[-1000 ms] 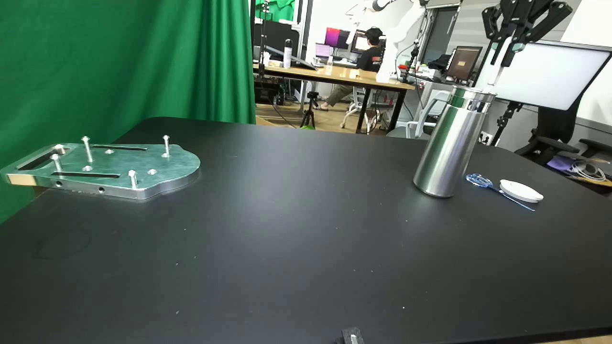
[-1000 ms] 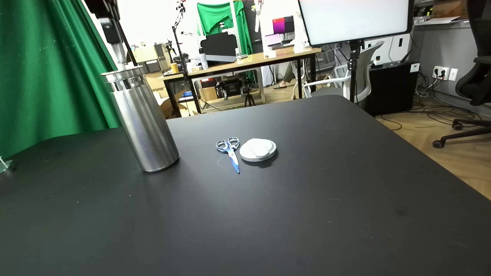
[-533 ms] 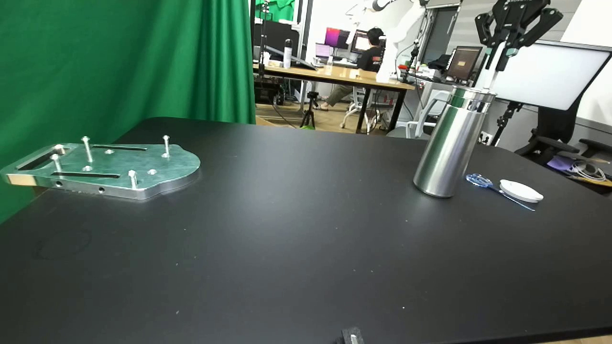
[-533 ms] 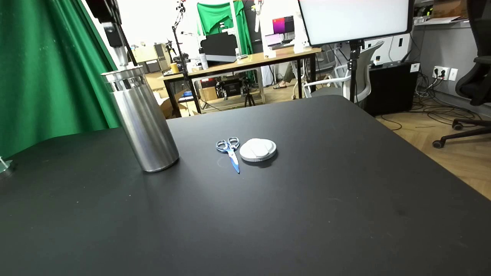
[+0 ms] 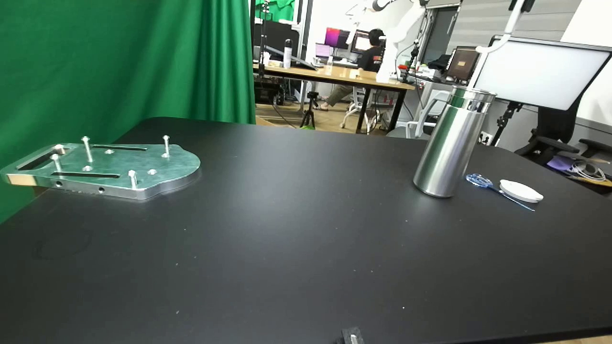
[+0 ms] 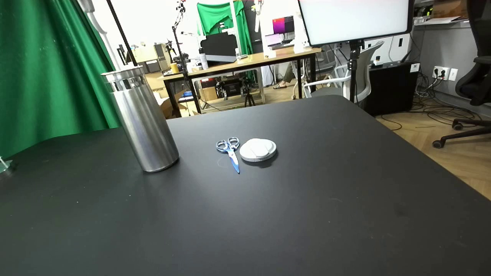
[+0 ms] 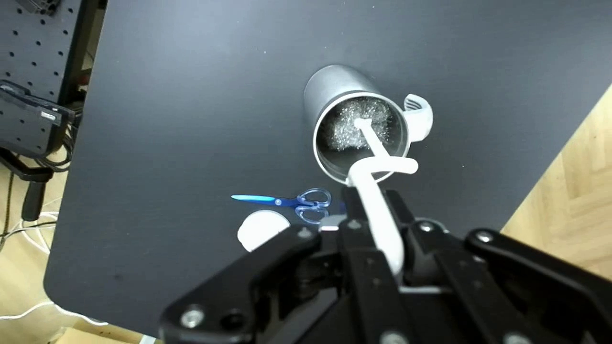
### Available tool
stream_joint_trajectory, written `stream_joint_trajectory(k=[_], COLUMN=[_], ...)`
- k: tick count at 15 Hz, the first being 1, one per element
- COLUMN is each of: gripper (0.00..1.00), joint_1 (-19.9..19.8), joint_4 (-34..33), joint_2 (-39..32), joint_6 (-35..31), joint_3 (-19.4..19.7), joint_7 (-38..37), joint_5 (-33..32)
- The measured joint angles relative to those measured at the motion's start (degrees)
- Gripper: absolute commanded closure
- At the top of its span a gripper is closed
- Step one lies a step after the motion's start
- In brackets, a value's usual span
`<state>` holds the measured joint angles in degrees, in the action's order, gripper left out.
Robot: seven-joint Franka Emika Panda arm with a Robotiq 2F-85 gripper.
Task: Stir the contents in the silver cup.
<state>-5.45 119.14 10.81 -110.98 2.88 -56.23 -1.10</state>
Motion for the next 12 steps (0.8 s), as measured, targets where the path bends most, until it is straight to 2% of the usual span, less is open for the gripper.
stream_joint_trajectory(k=[6,12], gripper=[0.96,0.96], joint_1=[-0.12,-0.88], joint_4=[1.77,4.01], joint_2=[7.44,6.42], joint_6=[1.94,0.43], joint_3=[-1.05,-1.18], joint_7=[0.05,0.23], joint_5=[-0.03,0.01])
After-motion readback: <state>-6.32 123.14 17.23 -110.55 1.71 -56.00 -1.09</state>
